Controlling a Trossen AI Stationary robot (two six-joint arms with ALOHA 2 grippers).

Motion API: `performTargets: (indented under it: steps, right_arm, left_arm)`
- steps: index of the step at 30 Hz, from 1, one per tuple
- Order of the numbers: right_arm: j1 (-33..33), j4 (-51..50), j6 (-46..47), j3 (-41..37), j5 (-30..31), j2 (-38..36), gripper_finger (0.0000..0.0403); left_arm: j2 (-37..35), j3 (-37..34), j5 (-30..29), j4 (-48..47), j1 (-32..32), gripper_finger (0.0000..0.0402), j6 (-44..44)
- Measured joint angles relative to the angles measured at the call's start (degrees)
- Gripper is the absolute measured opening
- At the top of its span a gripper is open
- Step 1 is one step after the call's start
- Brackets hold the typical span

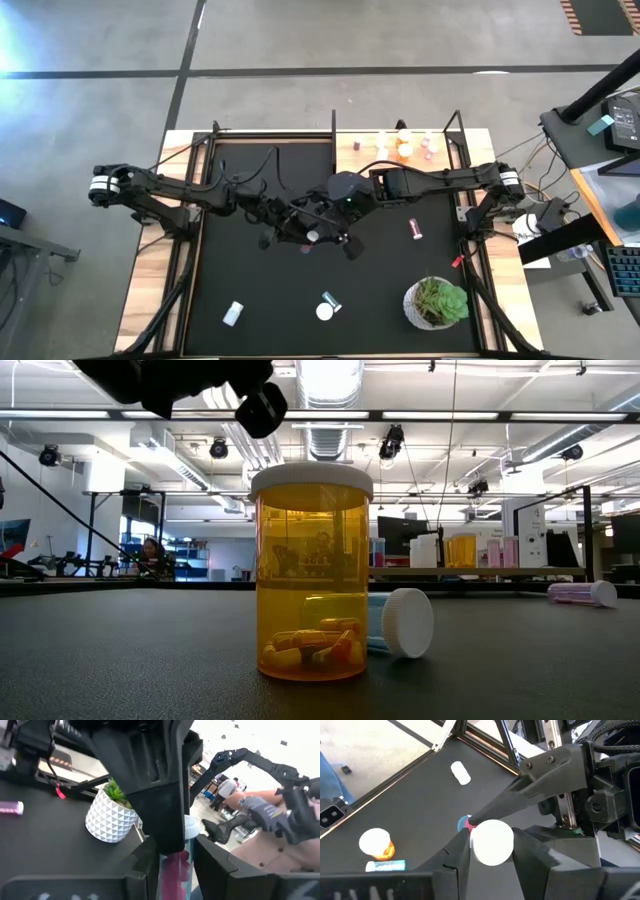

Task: Pick and place medicine bottles onto shelf by color
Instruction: Put the top blue pill bottle on the shelf aligned with the other blue pill bottle

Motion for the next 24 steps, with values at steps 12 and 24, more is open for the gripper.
performTargets:
  steps: [12,24]
  right_arm:
    - [-0.04,-1.75,2.91,-0.11,-0.42,-0.02,0.0115]
    - [-3.27,-15.2,6.83,-0.11,0.37,-5.52,0.0115]
  left_arm:
    - [-0.09,0.11,-3.37,-0.17,0.09,0.0166,-4.29]
    - [-0.09,-0.14,-9.05,-1.15,0.49,0.0207,-4.02]
